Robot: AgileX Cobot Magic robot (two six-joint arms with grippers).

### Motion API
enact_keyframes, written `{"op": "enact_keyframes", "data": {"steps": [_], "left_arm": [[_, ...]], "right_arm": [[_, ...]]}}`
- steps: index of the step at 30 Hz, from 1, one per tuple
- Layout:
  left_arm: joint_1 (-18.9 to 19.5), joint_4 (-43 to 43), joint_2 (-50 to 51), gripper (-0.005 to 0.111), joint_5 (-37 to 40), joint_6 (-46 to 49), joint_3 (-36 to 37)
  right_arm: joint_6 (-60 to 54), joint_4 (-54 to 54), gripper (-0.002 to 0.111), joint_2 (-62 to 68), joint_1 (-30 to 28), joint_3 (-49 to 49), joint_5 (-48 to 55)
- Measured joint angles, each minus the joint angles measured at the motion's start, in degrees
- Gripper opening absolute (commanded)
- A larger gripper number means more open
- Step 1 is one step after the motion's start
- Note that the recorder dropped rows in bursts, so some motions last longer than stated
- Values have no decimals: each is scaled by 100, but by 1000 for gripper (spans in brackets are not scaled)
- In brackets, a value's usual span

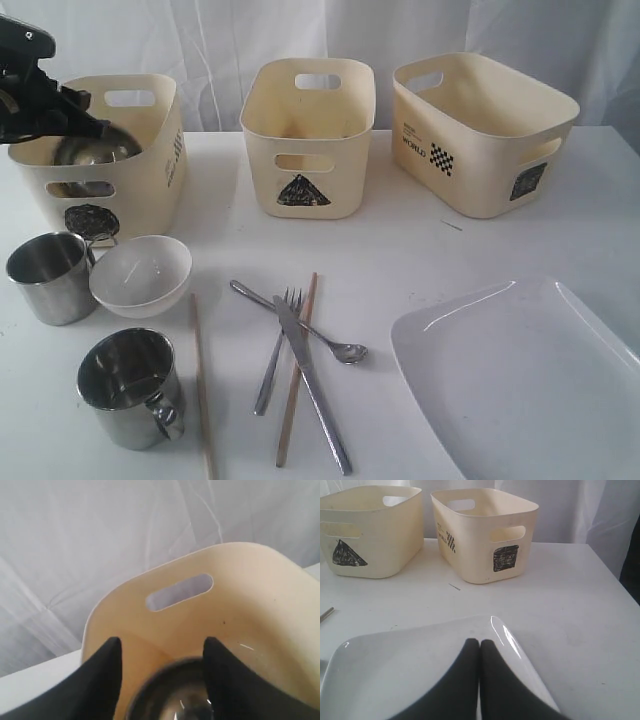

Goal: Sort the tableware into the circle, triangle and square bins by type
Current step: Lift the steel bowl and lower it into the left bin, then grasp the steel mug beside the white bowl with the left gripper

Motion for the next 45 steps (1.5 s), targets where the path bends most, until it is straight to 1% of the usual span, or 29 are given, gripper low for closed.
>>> {"op": "enact_keyframes", "data": {"steps": [5, 8, 9, 11, 14, 16, 18, 20, 22, 24, 26, 29, 30, 31, 32, 33, 36, 41, 44, 45], "left_arm": [[0, 0, -309, 58, 23, -428, 0], [0, 0, -835, 58, 343, -530, 0], [0, 0, -1050, 58, 595, -545, -9], [0, 0, -1442, 58, 1390, -554, -24], [0, 0, -1973, 55, 3045, -567, -44], [0, 0, -2212, 50, 4329, -567, -44], [0, 0, -2309, 43, 5294, -567, -44], [0, 0, -2322, 34, 6041, -567, -44], [0, -33, -2322, 29, 6505, -567, -33], [0, -97, -2322, 28, 6787, -579, -33], [0, -226, -2322, 33, 7020, -579, -33], [0, -637, -2322, 48, 7345, -435, -33], [0, -790, -2322, 57, 7393, -381, -33], [0, -1204, -2322, 60, 7375, -227, -33], [0, -1387, -2301, 63, 7349, -174, -33], [0, -1625, -2220, 63, 7228, -67, -33], [0, -1661, -1848, 63, 7164, -12, -33], [0, -1371, -913, 63, 7142, 30, -33], [0, -1131, -475, 63, 6939, 46, -33], [0, -1109, -369, 60, 6875, 46, -33]], "right_arm": [[0, 0, 0, 0, 0, 0, 0], [0, 0, 0, 0, 0, 0, 0], [0, 0, 0, 0, 0, 0, 0], [0, 0, 0, 0, 0, 0, 0], [0, 0, 0, 0, 0, 0, 0], [0, 0, 0, 0, 0, 0, 0], [0, 0, 0, 0, 0, 0, 0], [0, 0, 0, 0, 0, 0, 0], [0, 0, 0, 0, 0, 0, 0], [0, 0, 0, 0, 0, 0, 0], [0, 0, 0, 0, 0, 0, 0], [0, 0, 0, 0, 0, 0, 0], [0, 0, 0, 0, 0, 0, 0], [0, 0, 0, 0, 0, 0, 0], [0, 0, 0, 0, 0, 0, 0], [0, 0, 0, 0, 0, 0, 0], [0, 0, 0, 0, 0, 0, 0], [0, 0, 0, 0, 0, 0, 0], [0, 0, 0, 0, 0, 0, 0], [0, 0, 0, 0, 0, 0, 0]]}}
